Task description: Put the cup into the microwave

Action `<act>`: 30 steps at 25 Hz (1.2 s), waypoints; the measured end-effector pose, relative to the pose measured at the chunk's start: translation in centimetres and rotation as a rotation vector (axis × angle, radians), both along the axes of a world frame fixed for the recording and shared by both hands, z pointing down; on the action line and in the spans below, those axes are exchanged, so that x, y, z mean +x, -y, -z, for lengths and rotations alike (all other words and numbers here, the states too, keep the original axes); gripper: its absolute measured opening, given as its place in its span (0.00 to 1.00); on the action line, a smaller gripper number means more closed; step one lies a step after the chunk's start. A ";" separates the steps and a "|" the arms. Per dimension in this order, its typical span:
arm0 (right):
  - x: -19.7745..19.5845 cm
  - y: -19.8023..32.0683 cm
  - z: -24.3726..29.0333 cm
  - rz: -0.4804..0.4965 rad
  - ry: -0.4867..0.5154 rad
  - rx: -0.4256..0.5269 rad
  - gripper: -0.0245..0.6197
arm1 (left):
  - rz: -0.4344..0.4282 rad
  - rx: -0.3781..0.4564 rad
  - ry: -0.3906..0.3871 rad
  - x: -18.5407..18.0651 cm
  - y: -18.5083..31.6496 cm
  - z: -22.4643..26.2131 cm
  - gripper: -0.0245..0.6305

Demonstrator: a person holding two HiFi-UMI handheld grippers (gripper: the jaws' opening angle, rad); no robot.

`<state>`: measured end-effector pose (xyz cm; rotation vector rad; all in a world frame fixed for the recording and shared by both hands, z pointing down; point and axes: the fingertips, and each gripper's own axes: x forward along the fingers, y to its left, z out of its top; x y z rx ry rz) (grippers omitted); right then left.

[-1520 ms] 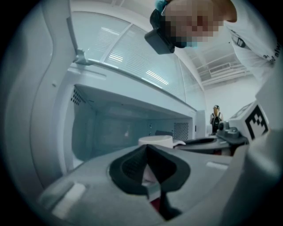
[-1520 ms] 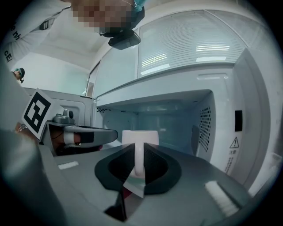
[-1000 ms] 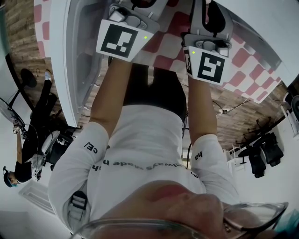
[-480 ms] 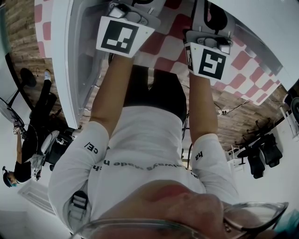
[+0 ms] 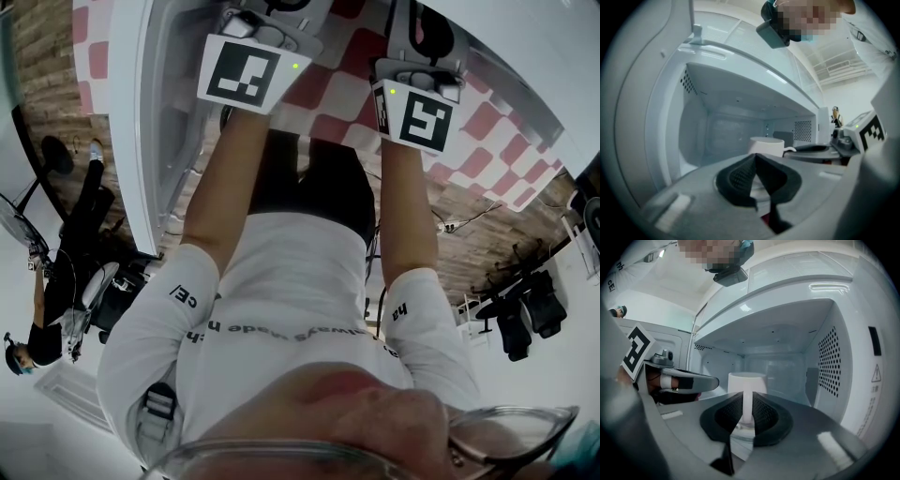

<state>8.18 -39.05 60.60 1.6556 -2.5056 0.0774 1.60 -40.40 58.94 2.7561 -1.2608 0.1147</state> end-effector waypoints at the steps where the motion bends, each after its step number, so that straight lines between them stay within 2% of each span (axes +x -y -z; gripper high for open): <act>1: 0.0 0.0 0.0 0.001 -0.003 -0.005 0.11 | 0.004 -0.004 0.000 0.0 -0.1 0.0 0.04; 3: 0.1 -0.1 -0.1 0.001 -0.007 -0.020 0.11 | 0.010 -0.015 0.001 0.0 -0.4 0.1 0.04; 5: 0.2 -0.4 -0.2 -0.001 -0.009 -0.041 0.19 | 0.020 -0.025 -0.004 0.0 -0.9 0.3 0.04; 11: 0.8 -2.0 0.6 -0.011 -0.021 -0.084 0.21 | 0.024 -0.037 0.000 -0.1 -2.6 1.7 0.04; 17: 0.8 -3.7 3.1 -0.033 -0.035 -0.078 0.19 | 0.020 -0.055 0.019 -1.5 -4.8 3.0 0.04; 30: 2.5 -8.9 11.7 -0.018 -0.023 -0.062 0.15 | -0.036 -0.049 -0.034 -0.5 -9.5 11.4 0.04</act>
